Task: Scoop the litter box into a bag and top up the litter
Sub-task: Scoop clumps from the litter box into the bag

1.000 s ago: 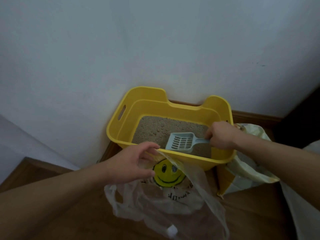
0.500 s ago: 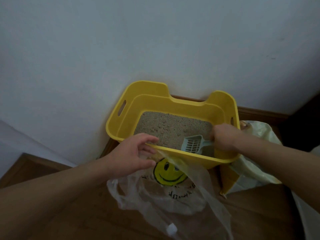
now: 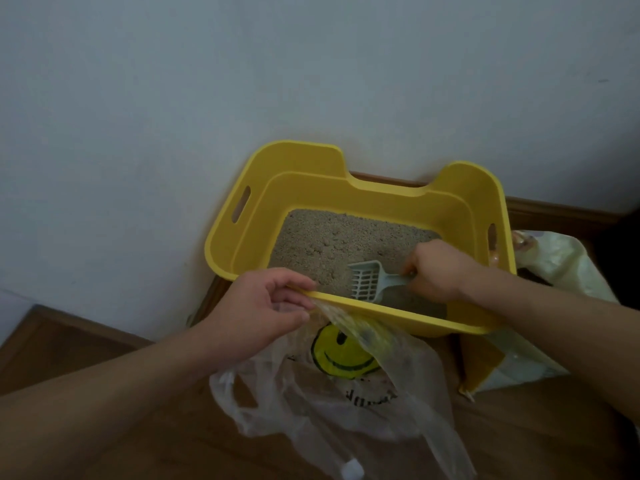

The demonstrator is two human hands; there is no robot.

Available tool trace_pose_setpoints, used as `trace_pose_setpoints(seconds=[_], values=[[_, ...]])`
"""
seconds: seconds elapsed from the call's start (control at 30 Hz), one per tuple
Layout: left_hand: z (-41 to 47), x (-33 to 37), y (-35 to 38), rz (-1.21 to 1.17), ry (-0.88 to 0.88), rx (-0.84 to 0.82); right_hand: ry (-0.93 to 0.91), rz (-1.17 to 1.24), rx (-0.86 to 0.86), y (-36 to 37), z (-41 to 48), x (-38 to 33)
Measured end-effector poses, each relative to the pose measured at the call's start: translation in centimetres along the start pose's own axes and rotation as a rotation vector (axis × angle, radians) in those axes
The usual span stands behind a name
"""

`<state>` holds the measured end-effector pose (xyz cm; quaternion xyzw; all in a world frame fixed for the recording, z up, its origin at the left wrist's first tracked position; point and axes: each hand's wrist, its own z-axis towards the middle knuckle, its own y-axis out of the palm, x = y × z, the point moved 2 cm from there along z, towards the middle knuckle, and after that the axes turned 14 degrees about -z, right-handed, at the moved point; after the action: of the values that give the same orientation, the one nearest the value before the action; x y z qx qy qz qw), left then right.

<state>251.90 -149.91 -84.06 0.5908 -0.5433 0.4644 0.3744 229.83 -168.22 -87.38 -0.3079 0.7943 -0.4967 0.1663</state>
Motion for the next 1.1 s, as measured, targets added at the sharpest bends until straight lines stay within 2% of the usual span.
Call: trace_pose_setpoints(seconds=[0.37,0.57,0.8,1.1], values=[[0.0,-0.4,-0.5,-0.079,-0.066,-0.036,-0.123,0.067,0.023,-0.5,5.7,-6.4],[0.1,-0.4,-0.8,-0.081,-0.081,-0.06,-0.171,-0.002,0.01,-0.5,8.2,-9.8],[-0.1,-0.4,-0.7,-0.077,-0.08,-0.066,-0.193,-0.039,-0.02,0.2,8.6,-9.8],[-0.3,0.0,-0.5,-0.034,-0.07,-0.06,-0.215,-0.001,0.065,-0.5,7.3,-9.0]])
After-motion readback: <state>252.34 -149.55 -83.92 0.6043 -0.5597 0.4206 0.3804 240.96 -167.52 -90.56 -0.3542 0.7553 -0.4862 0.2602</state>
